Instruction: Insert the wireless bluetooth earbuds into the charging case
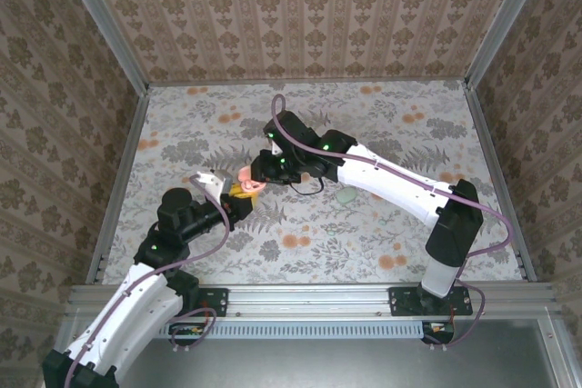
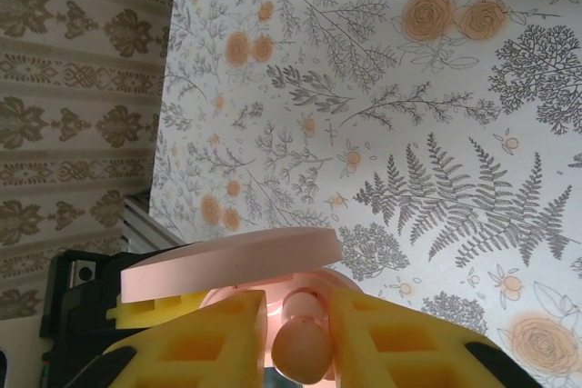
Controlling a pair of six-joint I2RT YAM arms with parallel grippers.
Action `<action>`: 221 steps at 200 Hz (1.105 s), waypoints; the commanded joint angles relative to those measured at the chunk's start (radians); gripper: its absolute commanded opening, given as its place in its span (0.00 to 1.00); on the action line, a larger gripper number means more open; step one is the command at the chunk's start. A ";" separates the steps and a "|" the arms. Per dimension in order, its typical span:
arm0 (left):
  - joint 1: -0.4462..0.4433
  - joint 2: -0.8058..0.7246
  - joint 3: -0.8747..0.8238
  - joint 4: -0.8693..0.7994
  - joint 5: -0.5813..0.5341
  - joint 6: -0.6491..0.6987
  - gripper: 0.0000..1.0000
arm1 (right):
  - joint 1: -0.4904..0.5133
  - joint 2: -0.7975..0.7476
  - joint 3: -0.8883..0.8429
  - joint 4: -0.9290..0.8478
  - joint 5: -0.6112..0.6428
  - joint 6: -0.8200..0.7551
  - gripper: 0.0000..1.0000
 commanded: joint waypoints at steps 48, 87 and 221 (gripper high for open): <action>-0.004 -0.011 0.041 0.008 0.021 0.038 0.00 | 0.004 -0.023 0.049 -0.109 0.026 -0.122 0.15; -0.005 -0.012 0.036 -0.002 0.056 0.090 0.00 | 0.003 -0.032 0.126 -0.224 0.017 -0.284 0.13; -0.004 -0.012 0.029 0.050 0.145 0.117 0.00 | 0.030 -0.016 0.207 -0.382 -0.046 -0.594 0.11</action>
